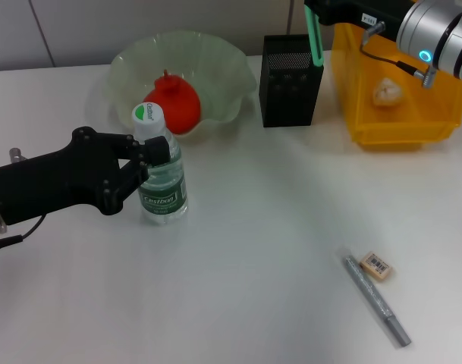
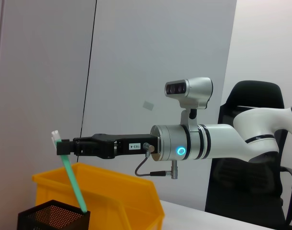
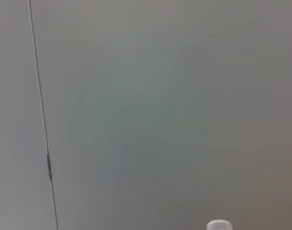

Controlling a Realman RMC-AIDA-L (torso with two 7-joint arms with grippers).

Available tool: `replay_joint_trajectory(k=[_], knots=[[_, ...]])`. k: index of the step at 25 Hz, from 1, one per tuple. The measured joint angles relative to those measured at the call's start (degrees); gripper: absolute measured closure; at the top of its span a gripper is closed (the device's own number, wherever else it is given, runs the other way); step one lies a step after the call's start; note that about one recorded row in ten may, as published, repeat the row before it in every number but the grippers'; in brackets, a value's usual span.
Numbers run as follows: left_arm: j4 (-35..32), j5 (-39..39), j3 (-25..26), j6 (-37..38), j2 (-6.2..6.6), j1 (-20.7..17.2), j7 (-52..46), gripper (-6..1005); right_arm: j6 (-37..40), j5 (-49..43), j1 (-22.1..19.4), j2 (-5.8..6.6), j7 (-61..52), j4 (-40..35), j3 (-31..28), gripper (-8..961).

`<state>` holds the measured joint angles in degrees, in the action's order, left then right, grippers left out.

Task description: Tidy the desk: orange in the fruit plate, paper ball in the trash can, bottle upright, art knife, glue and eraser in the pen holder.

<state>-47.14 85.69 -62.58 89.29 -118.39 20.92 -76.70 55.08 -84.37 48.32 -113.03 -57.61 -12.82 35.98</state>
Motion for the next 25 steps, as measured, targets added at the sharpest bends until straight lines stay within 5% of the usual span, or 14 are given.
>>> replay_joint_trajectory(k=[25], knots=[[0.12, -0.04, 0.00, 0.00, 0.00, 0.00, 0.06, 978, -0.23, -0.13, -0.03, 0.00, -0.22, 0.03, 0.37, 665]])
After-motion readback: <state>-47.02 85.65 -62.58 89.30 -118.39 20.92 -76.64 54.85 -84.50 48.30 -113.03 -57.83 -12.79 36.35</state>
